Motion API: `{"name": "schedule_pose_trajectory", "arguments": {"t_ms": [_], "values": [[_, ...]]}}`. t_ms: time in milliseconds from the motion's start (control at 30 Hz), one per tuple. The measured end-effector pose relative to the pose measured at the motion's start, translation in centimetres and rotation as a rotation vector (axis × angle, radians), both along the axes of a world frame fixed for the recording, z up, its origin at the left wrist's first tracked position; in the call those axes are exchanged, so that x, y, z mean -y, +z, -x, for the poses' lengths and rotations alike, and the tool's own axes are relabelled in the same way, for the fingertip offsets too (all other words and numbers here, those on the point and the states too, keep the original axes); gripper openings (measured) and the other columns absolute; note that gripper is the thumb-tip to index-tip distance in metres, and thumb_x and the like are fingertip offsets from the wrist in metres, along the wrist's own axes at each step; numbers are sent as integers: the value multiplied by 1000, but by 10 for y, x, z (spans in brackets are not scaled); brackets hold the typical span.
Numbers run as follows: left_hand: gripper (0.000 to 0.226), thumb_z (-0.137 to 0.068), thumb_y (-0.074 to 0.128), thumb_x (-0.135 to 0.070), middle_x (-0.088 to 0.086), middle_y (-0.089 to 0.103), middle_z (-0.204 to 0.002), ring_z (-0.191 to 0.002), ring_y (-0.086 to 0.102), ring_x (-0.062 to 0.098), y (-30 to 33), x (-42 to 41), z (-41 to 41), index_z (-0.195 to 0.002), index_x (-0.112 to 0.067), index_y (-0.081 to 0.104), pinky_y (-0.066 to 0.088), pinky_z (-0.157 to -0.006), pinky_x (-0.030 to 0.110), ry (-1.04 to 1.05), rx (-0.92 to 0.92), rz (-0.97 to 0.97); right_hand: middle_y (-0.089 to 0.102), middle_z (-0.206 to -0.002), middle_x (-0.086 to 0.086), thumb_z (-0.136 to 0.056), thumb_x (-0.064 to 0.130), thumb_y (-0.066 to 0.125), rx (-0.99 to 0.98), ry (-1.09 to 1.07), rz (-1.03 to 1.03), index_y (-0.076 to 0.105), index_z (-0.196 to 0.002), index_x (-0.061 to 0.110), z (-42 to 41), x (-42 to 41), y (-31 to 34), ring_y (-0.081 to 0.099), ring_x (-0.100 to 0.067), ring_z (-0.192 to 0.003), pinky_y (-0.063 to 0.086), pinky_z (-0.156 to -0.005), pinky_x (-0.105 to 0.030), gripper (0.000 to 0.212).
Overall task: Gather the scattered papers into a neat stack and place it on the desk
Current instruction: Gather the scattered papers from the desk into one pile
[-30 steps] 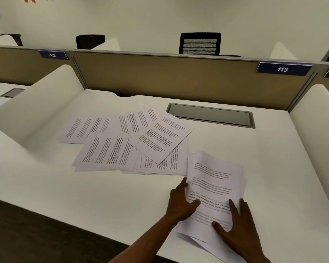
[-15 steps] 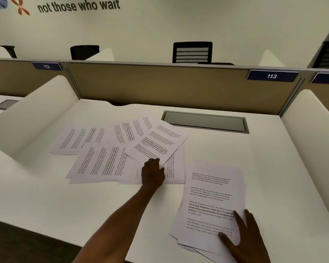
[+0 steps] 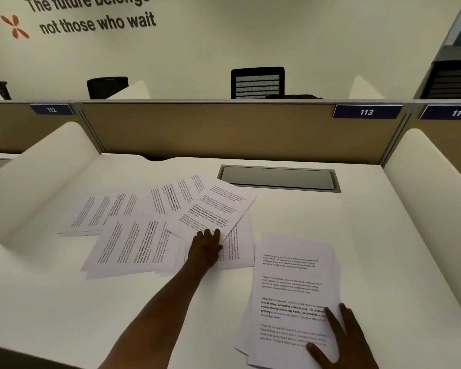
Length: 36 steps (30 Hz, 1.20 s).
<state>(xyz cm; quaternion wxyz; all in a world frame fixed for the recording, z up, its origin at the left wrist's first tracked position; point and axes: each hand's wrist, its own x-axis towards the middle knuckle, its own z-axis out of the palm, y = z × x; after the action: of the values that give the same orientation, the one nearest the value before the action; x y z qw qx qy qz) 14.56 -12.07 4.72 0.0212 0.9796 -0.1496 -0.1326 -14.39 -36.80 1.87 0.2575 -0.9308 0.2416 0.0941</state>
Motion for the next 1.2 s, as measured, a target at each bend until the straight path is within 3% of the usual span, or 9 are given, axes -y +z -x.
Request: {"name": "schedule_pose_trajectory", "arguments": {"t_ms": [133,300,367,500,733,900,1033,1133,1200], "values": [[72,-99,47,-29,18,36,-150,-135,39,34,3,2,0,-157,-18,7,38,-112,43,-53,27,-51,1,-164,-6,-26,106,2,11,-9,-5,15,-153,24,0,-1,3,1,-24,-152,13,-123,-37,151],[55,-100,35,-48,14,52,-137,-122,52,35,11,7,-6,-146,-17,41,44,-97,42,-192,88,-116,-3,-164,-3,-25,104,-2,-20,-3,32,11,-153,28,0,0,3,-2,-22,-152,10,-123,-35,149],[65,-98,44,-43,14,51,-135,-120,54,30,10,7,-3,-155,-22,21,46,-98,39,-153,59,-60,-3,-164,-3,-28,105,2,-23,7,24,9,-153,28,1,2,2,-2,-22,-152,10,-122,-34,148],[85,-94,56,-34,11,56,-131,-114,61,22,12,1,-7,-157,-19,1,48,-99,35,-38,129,-40,-9,-164,1,-55,94,43,-49,23,-51,4,-153,32,5,4,2,-6,-19,-152,10,-123,-34,122],[50,-90,55,-22,8,68,-115,-100,69,29,39,10,3,-139,-21,43,56,-86,42,242,262,263,19,-161,10,-68,63,74,230,-216,-187,36,-146,37,0,11,19,31,-17,-144,34,-114,-43,90],[54,-81,62,-8,4,72,-119,-88,74,27,50,37,67,-133,-20,61,60,-72,38,31,450,401,66,-120,15,-69,66,66,425,-379,-619,57,-126,41,-29,7,59,65,-1,-104,51,-89,-23,64],[67,-54,78,-6,0,76,-109,-66,73,18,47,70,146,-120,-16,71,58,-50,26,-247,462,466,70,-111,3,-78,67,59,277,-422,-1052,58,-116,39,-62,3,76,74,-20,-95,60,-81,-38,47],[68,-53,80,-18,-6,75,-110,-71,73,11,36,87,192,-120,-21,70,60,-55,23,-362,319,480,74,-108,-3,-87,57,61,262,-459,-1109,59,-119,35,-77,5,70,75,-27,-91,62,-76,-44,39],[66,-66,76,-31,-9,71,-123,-88,74,10,26,91,211,-130,-26,62,62,-74,24,-463,227,468,74,-112,-6,-91,28,66,326,-512,-998,57,-126,28,-77,10,59,73,-28,-92,61,-76,-44,37]]}}
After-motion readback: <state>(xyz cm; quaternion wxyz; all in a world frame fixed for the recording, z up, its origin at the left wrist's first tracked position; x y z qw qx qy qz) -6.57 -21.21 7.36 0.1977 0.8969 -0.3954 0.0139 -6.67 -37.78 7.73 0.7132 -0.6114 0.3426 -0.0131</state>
